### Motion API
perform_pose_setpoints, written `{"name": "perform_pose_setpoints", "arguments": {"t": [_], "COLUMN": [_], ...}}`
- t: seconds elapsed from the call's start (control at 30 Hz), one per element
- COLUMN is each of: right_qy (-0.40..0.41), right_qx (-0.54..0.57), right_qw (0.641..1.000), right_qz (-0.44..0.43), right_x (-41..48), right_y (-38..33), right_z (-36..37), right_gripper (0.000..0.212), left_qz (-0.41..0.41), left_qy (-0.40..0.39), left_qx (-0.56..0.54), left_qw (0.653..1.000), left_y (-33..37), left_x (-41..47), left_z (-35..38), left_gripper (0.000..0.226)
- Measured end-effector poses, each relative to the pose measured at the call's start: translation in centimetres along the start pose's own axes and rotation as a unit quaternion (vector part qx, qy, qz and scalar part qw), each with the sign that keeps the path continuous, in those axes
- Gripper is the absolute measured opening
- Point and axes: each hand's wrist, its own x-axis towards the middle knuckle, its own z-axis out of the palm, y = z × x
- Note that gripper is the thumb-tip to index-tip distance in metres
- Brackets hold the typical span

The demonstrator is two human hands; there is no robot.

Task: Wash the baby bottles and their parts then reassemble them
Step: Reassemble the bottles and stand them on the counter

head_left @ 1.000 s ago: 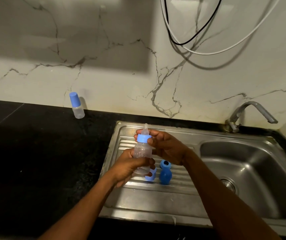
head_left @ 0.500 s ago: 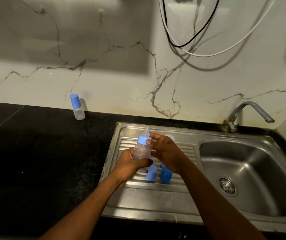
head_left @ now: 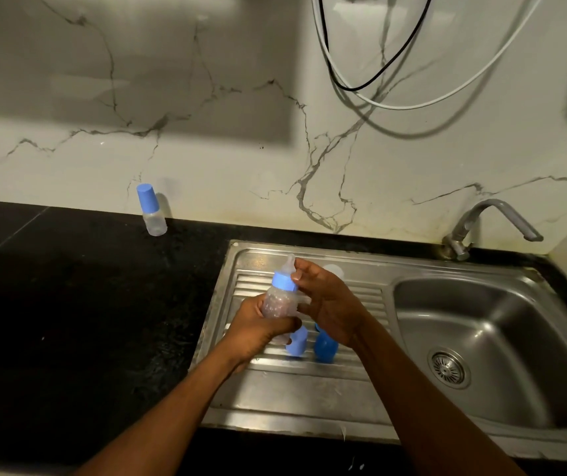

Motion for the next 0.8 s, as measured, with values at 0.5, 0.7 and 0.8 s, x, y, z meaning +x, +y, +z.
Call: {"name": "perform_pose_setpoints", "arguments": {"t": [0.5, 0.7, 0.8], "right_qy": [-0.024, -0.01, -0.072], "right_qx": [-0.006, -0.073, 0.036], "right_qw": [1.0, 0.997, 0.996], "right_qz": [0.005, -0.012, 0.034], "right_x": [0.5, 0.5, 0.7], "right_y": [-0.2, 0.5, 0.9], "right_z": [-0.7, -1.3, -1.8], "right_gripper": [0.041, 0.052, 0.043], "left_qz": [-0.021, -0.025, -0.03], "left_qy": [0.011, 0.014, 0.03], "left_qx": [0.012, 0.018, -0.006], "left_qw": [1.0, 0.999, 0.999], "left_y": [-0.1, -0.6, -0.6], "left_x": [0.8, 0.5, 0.3], "left_z": [1.8, 2.7, 3.0], "left_gripper": [0.035, 0.023, 0.031]}}
